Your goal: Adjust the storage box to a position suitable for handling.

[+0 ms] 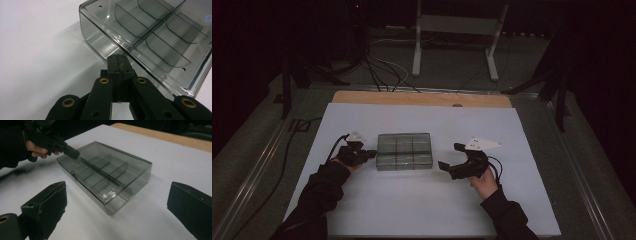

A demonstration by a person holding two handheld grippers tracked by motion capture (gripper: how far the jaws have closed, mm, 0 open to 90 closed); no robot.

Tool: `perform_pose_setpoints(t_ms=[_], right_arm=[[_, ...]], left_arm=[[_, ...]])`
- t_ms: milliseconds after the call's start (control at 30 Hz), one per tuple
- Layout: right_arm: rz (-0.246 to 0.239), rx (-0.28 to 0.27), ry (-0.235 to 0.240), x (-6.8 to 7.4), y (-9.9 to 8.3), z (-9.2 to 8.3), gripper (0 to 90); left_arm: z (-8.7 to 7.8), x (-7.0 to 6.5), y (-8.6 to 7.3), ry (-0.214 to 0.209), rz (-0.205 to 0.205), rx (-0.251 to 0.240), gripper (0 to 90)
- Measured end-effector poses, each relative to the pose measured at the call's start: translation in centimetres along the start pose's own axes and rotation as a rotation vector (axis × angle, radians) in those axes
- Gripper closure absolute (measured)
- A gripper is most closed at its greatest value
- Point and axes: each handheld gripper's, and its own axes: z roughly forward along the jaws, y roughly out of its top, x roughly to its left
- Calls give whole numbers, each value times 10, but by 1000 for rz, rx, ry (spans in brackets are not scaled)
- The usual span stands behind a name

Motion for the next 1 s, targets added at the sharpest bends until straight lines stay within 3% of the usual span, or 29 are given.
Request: perform_pose_setpoints(t_ms=[200, 333, 467, 500, 600, 700, 733, 767, 867, 1000], right_arm=[[19, 9, -36, -3, 4, 5, 40], [46, 25, -51, -8, 8, 12, 49], [62, 19, -52, -14, 10, 17, 279], [53, 14, -29, -16, 11, 18, 378], [2, 20, -66, -21, 16, 22, 527], [-6, 26, -75, -24, 21, 25, 586], [-13, 29, -85, -25, 23, 26, 644], [-22, 46, -122, -32, 30, 33, 774], [-27, 70, -169, -39, 35, 41, 896], [-16, 86, -206, -49, 37, 47, 900]], left_arm=[[9, -7, 7, -8, 13, -3, 900], [4, -6, 4, -23, -2, -31, 900], [-6, -4, -2, -9, -8, -64, 900], [-9, -4, -3, -8, -2, -74, 900], [-19, -4, -8, -30, -8, -125, 899], [-25, -5, -11, -39, -22, -143, 762], [-30, -5, -14, -71, -42, -173, 762], [-33, -5, -15, -83, -47, -180, 657], [-39, -6, -19, -107, -42, -208, 569], [-42, -3, -24, -109, -58, -205, 595]])
